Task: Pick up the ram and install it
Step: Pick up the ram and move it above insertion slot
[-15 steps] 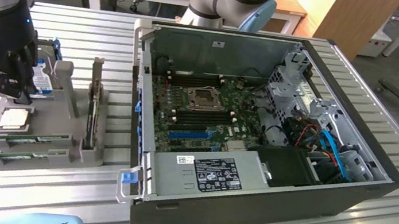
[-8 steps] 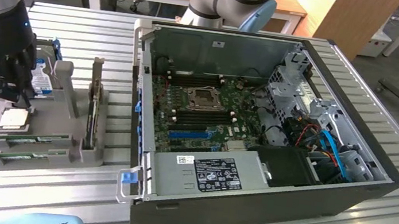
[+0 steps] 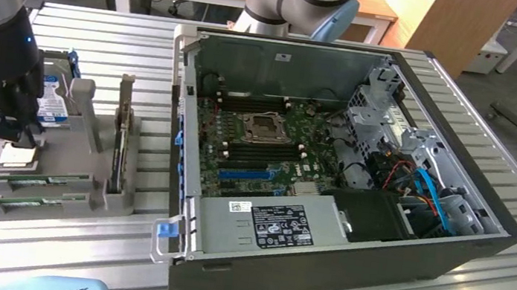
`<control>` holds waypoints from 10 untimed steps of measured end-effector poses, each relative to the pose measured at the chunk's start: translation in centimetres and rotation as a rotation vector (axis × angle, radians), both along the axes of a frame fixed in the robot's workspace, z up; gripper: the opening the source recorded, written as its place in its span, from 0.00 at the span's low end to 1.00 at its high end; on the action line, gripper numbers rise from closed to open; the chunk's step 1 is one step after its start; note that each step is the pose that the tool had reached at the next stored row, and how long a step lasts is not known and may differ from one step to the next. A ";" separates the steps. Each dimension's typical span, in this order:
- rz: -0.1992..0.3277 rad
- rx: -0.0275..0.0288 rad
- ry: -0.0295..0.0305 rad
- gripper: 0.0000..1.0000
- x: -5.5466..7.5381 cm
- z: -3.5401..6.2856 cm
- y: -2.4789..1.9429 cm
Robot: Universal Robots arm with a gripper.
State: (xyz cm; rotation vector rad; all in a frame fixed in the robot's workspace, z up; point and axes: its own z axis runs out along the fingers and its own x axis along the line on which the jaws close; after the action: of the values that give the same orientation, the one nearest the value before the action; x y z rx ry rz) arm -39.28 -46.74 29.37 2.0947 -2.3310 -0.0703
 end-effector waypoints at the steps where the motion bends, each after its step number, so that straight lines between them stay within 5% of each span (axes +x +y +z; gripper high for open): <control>1: 0.000 0.0000 0.0000 0.29 0.0 0.00 -0.17; 7: 0.000 0.0000 -0.0001 0.29 -0.1 0.00 -1.22; 10: 0.000 0.0000 0.0000 0.29 -0.1 0.00 -1.40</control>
State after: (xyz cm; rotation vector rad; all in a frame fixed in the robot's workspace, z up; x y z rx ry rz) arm -39.34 -48.14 29.37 2.0946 -2.3310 -0.0703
